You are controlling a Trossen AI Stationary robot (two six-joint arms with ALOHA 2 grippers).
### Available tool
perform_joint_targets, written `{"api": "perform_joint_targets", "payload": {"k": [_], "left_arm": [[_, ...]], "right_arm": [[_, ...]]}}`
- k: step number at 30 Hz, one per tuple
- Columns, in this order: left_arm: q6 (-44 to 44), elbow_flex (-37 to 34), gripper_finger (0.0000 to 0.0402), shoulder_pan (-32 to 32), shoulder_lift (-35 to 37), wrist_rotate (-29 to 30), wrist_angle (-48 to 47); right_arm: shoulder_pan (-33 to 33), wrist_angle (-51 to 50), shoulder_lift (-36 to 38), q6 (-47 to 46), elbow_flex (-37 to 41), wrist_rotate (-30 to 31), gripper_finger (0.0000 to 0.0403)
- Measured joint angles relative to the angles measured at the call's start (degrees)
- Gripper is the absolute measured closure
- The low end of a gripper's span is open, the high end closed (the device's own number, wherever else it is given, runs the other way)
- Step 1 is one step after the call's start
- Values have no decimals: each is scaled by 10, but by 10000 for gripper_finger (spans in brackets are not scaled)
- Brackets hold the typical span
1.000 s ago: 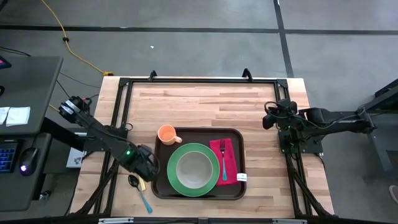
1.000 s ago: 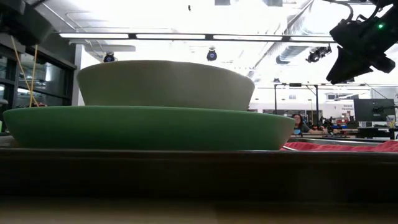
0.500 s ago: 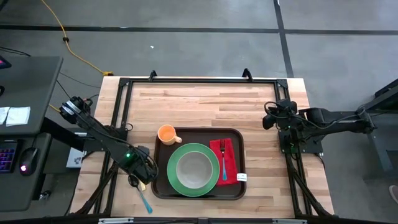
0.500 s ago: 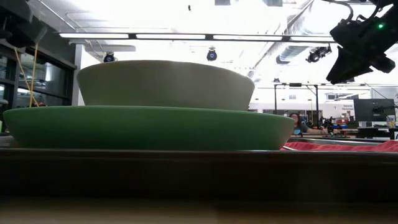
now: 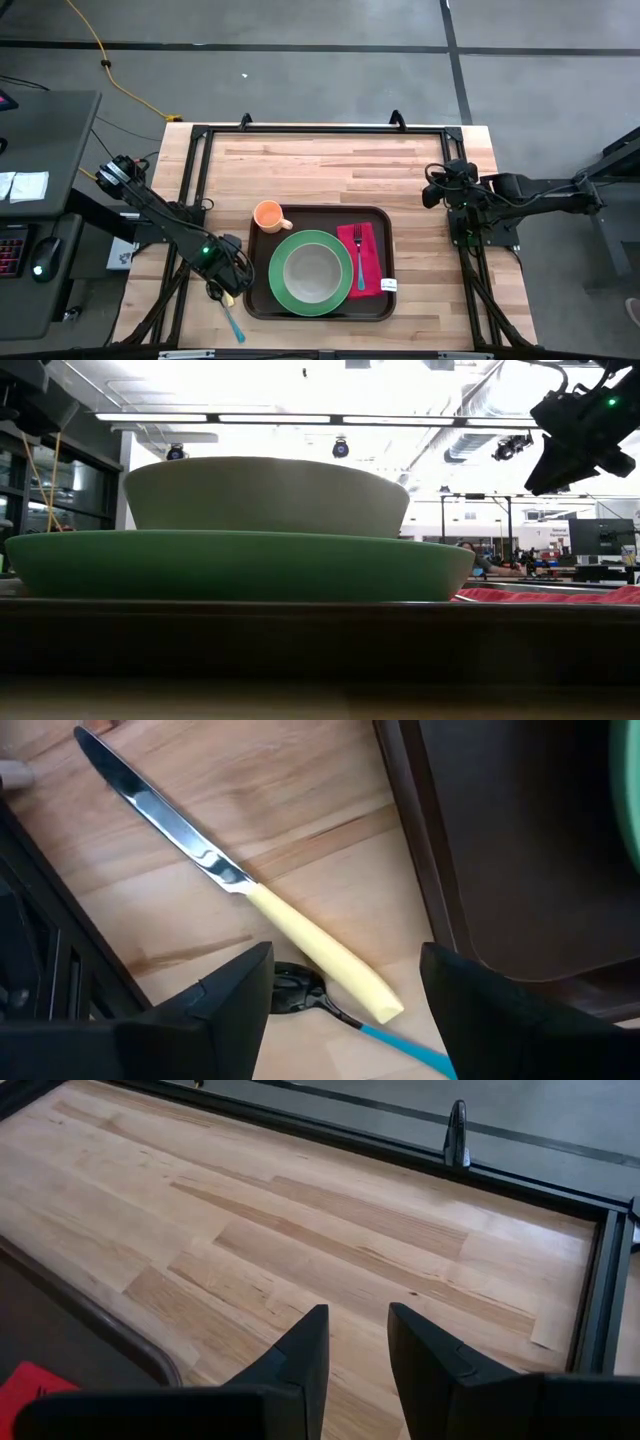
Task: Set up tray
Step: Put the blue spoon on the red table napkin to the left of the blue fork
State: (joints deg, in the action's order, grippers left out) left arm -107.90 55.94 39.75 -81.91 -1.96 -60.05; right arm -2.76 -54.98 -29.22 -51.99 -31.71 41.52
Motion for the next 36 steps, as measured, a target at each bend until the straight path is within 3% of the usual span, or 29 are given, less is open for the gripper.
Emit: {"api": "perform_joint_targets", "payload": {"k": [18,30,36], "left_arm": [[-24,0,119,0,-2,-12,84],[-51,0,119,5,-43,-72,177],[-64,0,119,13,-58,-95,216]], "right_arm": [[0,0,0,0,0,1,318],[0,0,0,0,0,-1,318],[0,0,0,46,0,-14,318]]}}
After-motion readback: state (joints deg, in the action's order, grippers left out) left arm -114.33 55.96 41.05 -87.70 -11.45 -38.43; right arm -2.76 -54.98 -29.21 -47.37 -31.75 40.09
